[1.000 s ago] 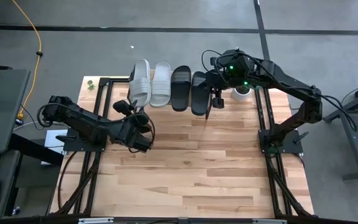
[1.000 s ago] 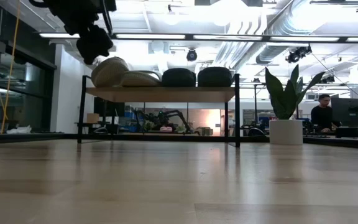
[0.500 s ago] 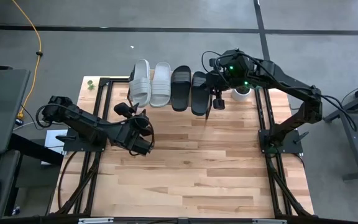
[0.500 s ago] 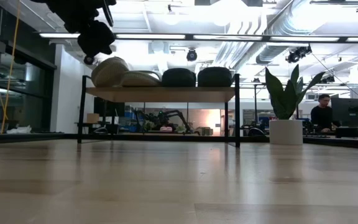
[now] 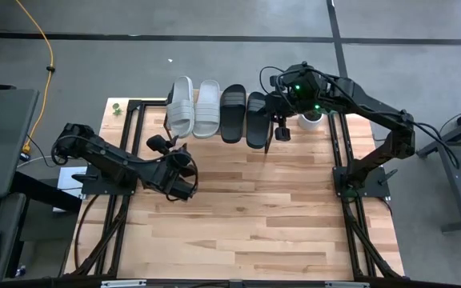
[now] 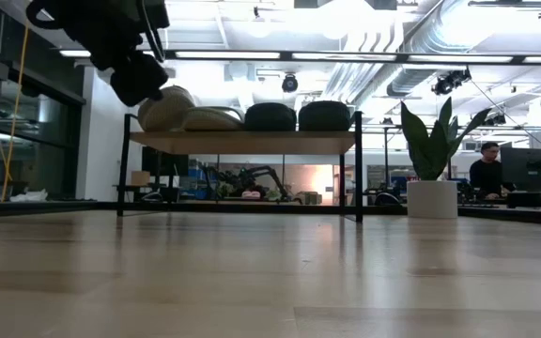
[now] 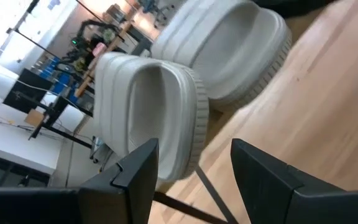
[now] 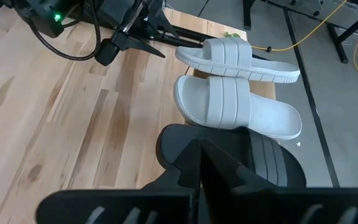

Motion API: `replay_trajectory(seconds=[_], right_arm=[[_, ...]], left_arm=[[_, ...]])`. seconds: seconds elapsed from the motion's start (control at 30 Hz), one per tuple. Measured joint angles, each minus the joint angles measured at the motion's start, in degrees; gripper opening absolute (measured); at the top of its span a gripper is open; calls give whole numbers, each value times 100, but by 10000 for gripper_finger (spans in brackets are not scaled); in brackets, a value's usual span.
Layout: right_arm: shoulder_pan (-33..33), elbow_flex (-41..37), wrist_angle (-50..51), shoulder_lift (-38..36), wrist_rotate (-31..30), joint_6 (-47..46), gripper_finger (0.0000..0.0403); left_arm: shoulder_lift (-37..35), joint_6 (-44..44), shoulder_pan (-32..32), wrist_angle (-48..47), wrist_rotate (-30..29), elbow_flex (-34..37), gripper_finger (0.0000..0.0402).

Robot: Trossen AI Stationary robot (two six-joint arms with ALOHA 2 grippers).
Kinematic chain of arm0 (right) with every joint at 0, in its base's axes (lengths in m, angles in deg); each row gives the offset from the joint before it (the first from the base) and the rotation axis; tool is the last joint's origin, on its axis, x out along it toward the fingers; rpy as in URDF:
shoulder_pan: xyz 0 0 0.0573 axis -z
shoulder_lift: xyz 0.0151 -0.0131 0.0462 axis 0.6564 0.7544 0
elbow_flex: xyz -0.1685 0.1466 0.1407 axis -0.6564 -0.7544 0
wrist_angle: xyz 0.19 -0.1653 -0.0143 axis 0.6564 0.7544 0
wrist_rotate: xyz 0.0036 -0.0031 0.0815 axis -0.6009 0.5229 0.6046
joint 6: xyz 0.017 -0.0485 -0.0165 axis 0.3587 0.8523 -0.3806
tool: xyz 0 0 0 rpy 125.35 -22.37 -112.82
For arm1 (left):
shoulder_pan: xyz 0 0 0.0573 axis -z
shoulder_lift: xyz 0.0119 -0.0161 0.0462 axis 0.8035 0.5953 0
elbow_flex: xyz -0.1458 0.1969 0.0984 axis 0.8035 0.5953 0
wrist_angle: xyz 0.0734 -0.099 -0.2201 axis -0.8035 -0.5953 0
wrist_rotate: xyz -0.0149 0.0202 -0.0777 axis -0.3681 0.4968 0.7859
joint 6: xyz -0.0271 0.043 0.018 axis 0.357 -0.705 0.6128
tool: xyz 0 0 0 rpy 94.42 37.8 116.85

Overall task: Pick and place slides into the shelf
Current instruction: Put the white slide on the shelf

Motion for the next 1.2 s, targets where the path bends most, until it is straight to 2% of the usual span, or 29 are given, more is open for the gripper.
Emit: replay_trajectory(seconds=[0.73,1.2], right_arm=[[-2,0,-2,0,20,-2,0],[-2,0,-2,0,232,2,0]], left_arm=[[0,49,-9,390,-379,67,189],[4,-159,-540,858,-246,513,189]])
